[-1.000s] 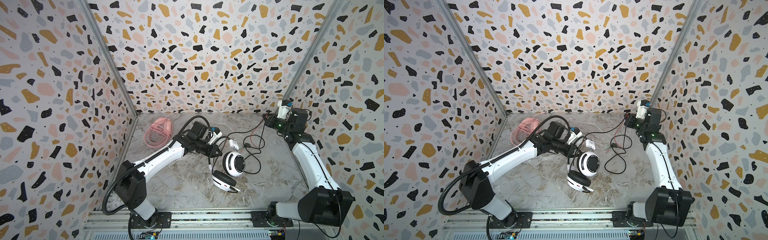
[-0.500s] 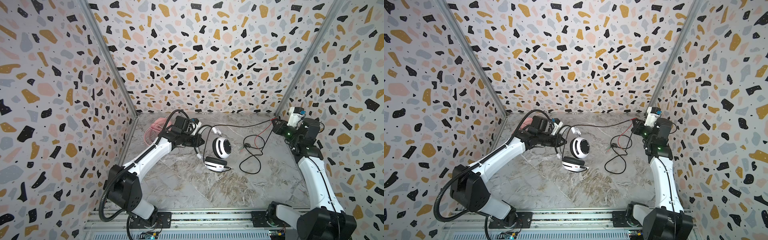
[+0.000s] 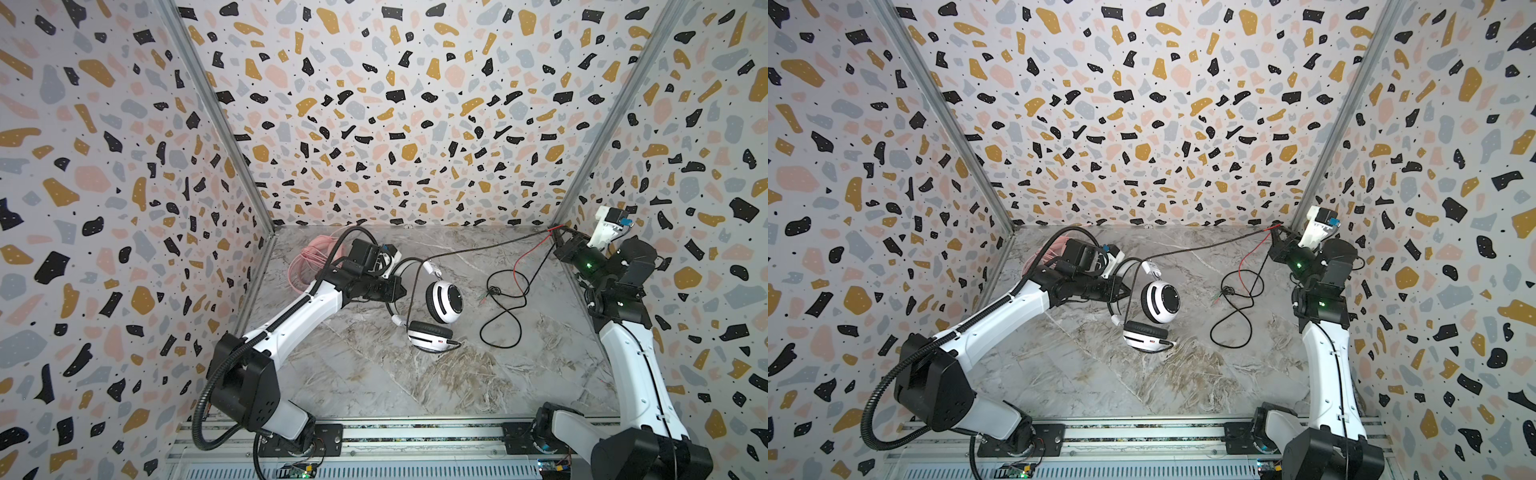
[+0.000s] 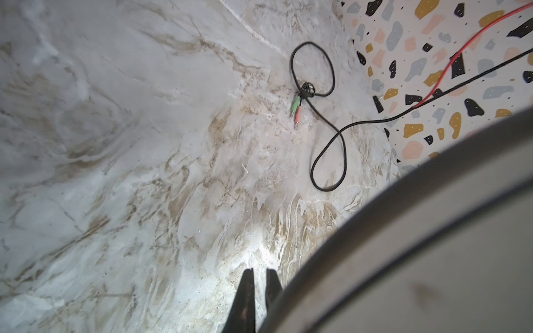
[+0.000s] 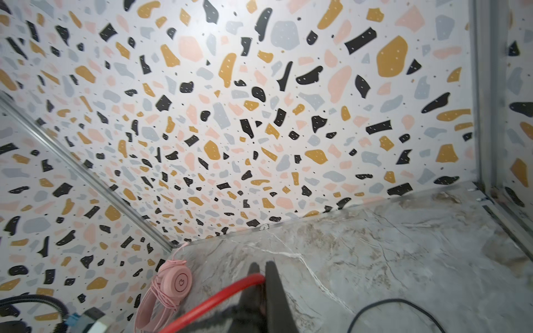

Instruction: Wrap the headphones

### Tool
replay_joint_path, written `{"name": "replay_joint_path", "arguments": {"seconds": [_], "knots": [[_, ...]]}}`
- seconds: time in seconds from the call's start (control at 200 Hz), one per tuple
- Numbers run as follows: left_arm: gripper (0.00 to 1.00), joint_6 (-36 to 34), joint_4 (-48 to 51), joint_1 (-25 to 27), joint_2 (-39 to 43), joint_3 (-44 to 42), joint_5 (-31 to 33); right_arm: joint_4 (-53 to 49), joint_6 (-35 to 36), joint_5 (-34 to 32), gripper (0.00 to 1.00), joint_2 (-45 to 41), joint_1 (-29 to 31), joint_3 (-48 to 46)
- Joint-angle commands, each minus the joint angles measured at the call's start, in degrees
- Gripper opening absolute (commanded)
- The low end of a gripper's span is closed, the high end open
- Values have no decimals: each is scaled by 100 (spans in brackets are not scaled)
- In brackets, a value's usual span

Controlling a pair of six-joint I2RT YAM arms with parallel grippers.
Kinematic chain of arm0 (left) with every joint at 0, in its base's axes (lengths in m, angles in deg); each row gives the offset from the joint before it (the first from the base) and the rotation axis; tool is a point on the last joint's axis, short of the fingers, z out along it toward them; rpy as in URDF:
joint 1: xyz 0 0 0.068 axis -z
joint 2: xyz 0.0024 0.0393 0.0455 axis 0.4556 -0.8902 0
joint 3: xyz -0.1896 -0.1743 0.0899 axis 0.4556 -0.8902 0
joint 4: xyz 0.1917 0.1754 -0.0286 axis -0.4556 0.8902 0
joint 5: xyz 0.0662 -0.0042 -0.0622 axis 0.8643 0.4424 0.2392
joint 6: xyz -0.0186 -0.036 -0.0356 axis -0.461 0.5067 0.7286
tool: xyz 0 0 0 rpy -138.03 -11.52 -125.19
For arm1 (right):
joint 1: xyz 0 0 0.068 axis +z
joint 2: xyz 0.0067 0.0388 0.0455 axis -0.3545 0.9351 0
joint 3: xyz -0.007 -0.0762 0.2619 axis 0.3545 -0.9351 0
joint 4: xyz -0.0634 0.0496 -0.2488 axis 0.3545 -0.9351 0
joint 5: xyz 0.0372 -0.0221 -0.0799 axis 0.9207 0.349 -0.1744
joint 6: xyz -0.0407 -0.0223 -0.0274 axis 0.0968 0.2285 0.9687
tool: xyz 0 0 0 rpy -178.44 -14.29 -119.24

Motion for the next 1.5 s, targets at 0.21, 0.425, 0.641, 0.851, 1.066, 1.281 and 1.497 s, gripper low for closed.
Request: {"name": "replay_joint_path", "arguments": {"seconds": [0.21,0.425,0.641,0.851,1.066,1.281,1.497], "knots": [[0,320,-484,40,179,-298,-225,1132,-433,98,0,-137,306,409],[0,339,-520,75,283,-266,-484,469,-99,118,0,228,354,563],[0,493,-589,80,502,-115,-993,368,237,-2,0,542,351,-37],[0,972,-969,-27,708,170,-1501,280,514,-168,0,643,516,-836],[0,1833,-1959,-434,886,348,-1528,418,837,-853,0,701,1589,-1821],[0,2842,-2872,-1075,947,333,-1616,1220,621,-989,0,923,2036,-2928],[0,3703,-3659,-1279,905,430,-1574,1665,556,-1102,0,1081,2688,-3636]]}}
